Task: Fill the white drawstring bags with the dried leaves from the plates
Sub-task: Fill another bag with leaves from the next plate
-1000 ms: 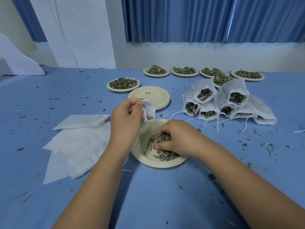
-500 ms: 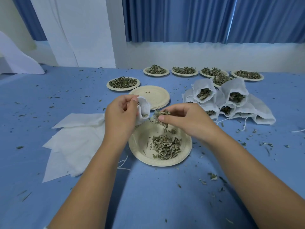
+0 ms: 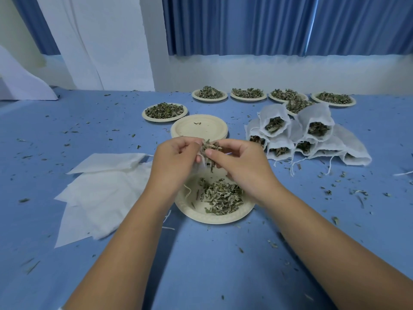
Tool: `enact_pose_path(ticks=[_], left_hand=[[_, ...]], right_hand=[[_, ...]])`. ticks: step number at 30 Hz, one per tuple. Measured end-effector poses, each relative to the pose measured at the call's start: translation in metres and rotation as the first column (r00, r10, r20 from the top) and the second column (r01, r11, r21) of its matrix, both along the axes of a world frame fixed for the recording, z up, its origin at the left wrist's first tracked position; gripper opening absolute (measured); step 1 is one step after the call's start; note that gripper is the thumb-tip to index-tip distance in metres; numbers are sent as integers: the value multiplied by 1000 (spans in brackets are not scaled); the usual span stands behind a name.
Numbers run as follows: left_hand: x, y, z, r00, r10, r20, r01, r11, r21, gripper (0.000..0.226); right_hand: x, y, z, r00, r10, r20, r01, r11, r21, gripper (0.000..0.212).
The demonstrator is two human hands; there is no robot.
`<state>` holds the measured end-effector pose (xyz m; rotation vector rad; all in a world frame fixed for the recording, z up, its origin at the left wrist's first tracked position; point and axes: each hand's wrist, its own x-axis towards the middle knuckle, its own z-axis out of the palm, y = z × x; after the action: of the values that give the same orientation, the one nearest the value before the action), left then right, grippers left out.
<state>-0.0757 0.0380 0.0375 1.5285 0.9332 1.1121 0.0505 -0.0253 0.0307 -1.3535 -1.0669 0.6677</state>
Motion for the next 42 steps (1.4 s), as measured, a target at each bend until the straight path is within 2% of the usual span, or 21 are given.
enact_pose_path(ticks=[2, 4, 6, 8, 10, 13, 15, 18, 27, 31, 34, 36, 38, 40, 42], left_hand=[[1, -2, 0, 999, -17, 33, 19, 998, -53, 17], [3, -5, -2, 998, -57, 25, 58, 997, -60, 18], [8, -8, -4, 996, -86, -17, 86, 996, -34, 19], [11, -9, -6, 996, -83, -46, 82, 997, -9, 20], [10, -8, -7, 997, -59, -41, 59, 998, 6, 21], [7, -5, -8, 999, -17, -31, 18, 999, 35, 22], [6, -5, -8, 999, -10, -41, 12, 998, 54, 21], [8, -7, -8, 997, -26, -72, 31, 997, 77, 19], [9, -11, -6, 997, -30, -73, 38, 993, 114, 18], [9, -13, -6, 996, -50, -77, 59, 992, 115, 20], [8, -12, -3, 998, -39, -47, 44, 993, 108, 18], [7, -13, -1, 998, -64, -31, 66, 993, 100, 19], [9, -18, 0, 990, -135, -30, 137, 987, 83, 19], [12, -24, -1, 977, -205, -55, 209, 975, 80, 17], [15, -26, -3, 972, -204, -113, 215, 971, 104, 17]], right_hand=[[0, 2, -6, 956, -95, 277, 96, 995, 13, 10], [0, 3, -10, 877, -143, 459, 149, 989, 22, 15], [0, 4, -12, 798, -134, 587, 159, 987, 8, 17], [1, 3, -11, 783, -65, 619, 119, 992, -47, 13], [3, 2, -6, 848, 21, 529, 39, 994, -102, 16], [7, 2, 3, 985, 90, 145, -66, 985, -160, 21], [10, 1, 6, 996, 89, -22, -91, 981, -173, 16], [9, 0, 5, 985, 81, -150, -103, 984, -142, 16], [-3, 4, -5, 987, -58, -152, 44, 995, -94, 11], [1, 8, -7, 988, -117, -102, 99, 980, -170, 13], [5, 9, -4, 969, -25, -244, -41, 965, -260, 20], [5, 8, -3, 948, 72, -310, -154, 956, -248, 12], [4, 8, -4, 954, 102, -283, -165, 964, -208, 7], [5, 10, -5, 983, 45, -180, -86, 970, -227, 18], [6, 11, -5, 995, -3, -96, -23, 963, -267, 22]])
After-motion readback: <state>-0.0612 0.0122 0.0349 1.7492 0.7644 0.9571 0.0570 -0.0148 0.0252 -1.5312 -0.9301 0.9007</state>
